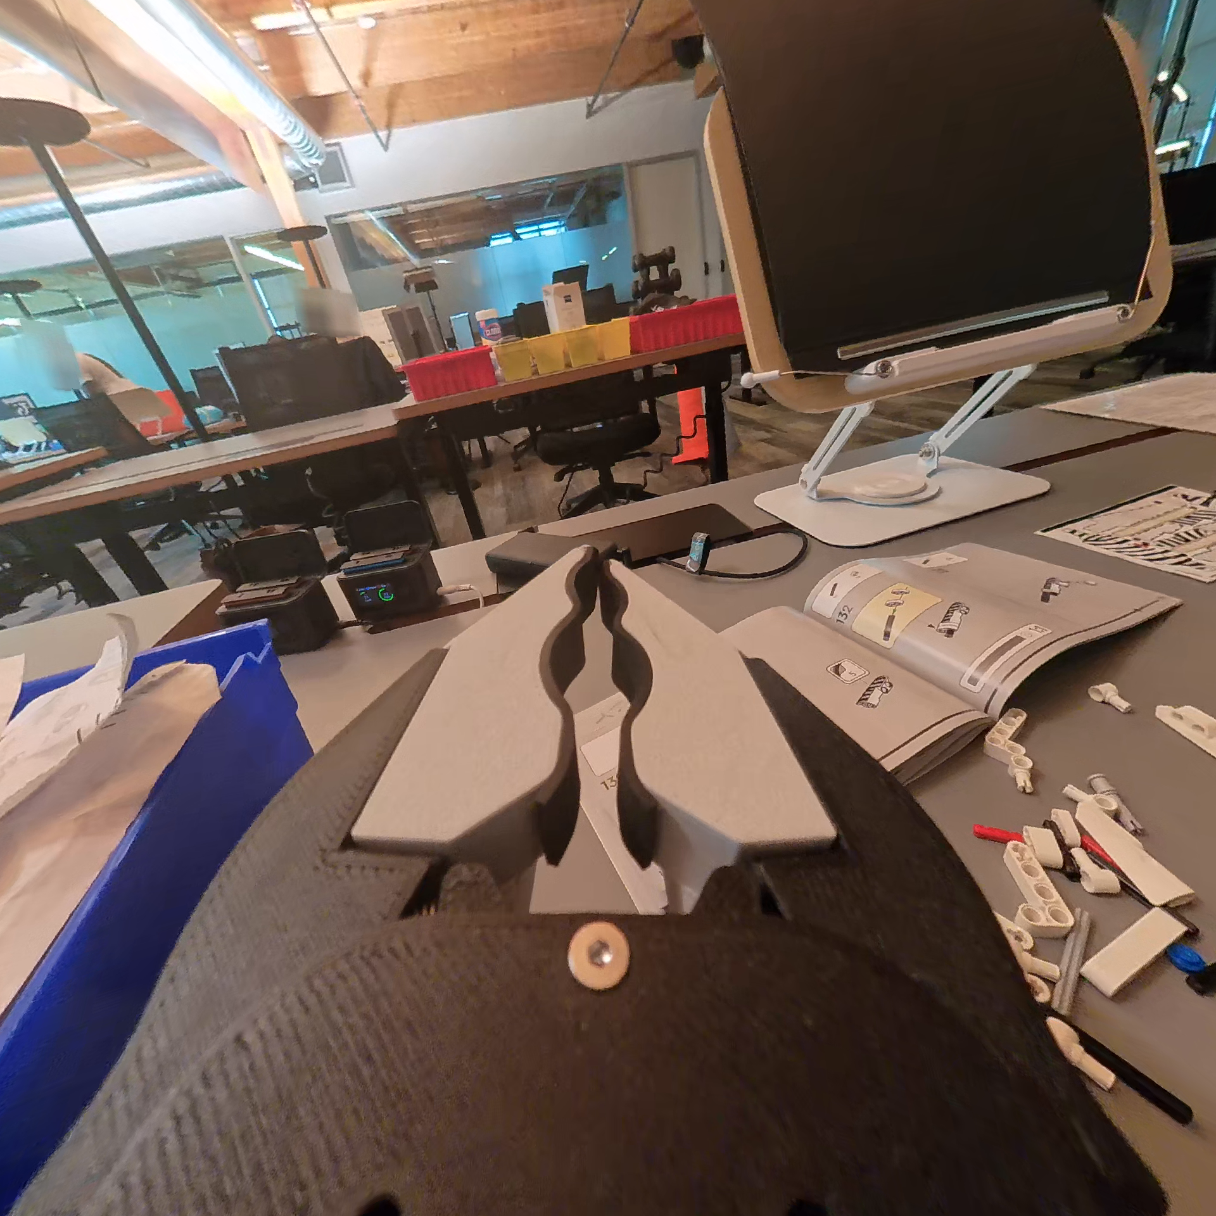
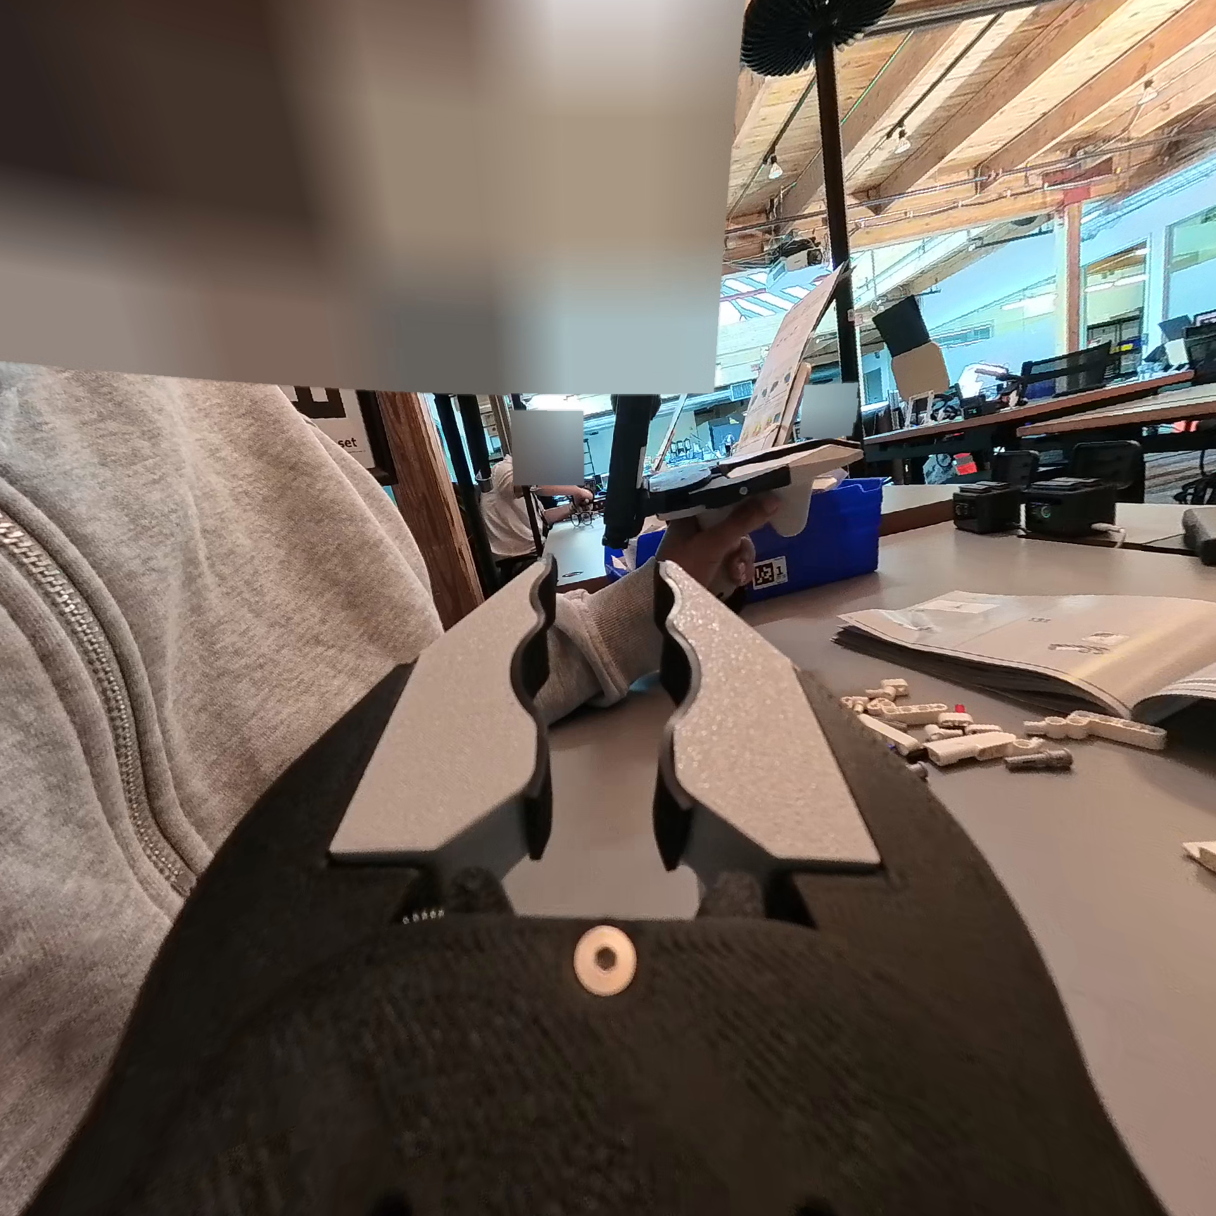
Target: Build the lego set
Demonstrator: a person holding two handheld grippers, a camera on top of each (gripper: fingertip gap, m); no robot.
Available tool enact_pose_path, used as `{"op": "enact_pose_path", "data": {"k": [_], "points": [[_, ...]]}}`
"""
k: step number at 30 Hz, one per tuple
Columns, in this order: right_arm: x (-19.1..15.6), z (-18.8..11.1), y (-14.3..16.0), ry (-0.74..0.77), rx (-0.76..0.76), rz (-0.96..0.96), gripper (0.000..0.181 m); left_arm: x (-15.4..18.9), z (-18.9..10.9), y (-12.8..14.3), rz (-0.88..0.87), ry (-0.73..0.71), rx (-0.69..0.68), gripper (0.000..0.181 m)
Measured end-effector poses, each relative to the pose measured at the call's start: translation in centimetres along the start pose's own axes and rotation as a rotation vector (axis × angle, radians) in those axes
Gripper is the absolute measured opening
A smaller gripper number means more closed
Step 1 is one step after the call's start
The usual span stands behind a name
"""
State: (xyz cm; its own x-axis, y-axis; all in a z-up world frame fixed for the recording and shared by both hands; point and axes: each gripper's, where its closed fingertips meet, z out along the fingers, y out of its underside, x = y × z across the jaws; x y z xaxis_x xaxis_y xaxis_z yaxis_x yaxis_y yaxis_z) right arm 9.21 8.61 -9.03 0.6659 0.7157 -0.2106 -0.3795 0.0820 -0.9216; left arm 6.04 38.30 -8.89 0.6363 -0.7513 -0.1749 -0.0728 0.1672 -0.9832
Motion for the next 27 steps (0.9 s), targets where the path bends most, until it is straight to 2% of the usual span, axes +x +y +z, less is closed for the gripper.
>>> {"op": "enact_pose_path", "data": {"k": [14, 21, 23, 25, 27], "points": [[0.0, 0.0, 0.0, 0.000, 0.001, 0.002, 0.028, 1.3, 0.2, 0.2, 0.040, 0.044, -0.008, 0.000], [0.0, 0.0, 0.0, 0.000, 0.000, 0.002, 0.028, 2.4, 0.3, 0.8, 0.025, 0.117, -0.025, 0.000], [0.0, 0.0, 0.0, -0.001, 0.000, 0.004, 0.028, 4.5, 0.5, 1.4, -0.018, 0.216, -0.068, 0.000], [0.0, 0.1, 0.0, -0.003, -0.002, 0.008, 0.028, 8.8, 0.2, 2.2, -0.080, 0.371, -0.159, 0.010], [0.0, 0.2, 0.1, -0.003, -0.006, 0.011, 0.028, 12.8, -0.3, 3.3, -0.078, 0.454, -0.250, 0.020]]}}
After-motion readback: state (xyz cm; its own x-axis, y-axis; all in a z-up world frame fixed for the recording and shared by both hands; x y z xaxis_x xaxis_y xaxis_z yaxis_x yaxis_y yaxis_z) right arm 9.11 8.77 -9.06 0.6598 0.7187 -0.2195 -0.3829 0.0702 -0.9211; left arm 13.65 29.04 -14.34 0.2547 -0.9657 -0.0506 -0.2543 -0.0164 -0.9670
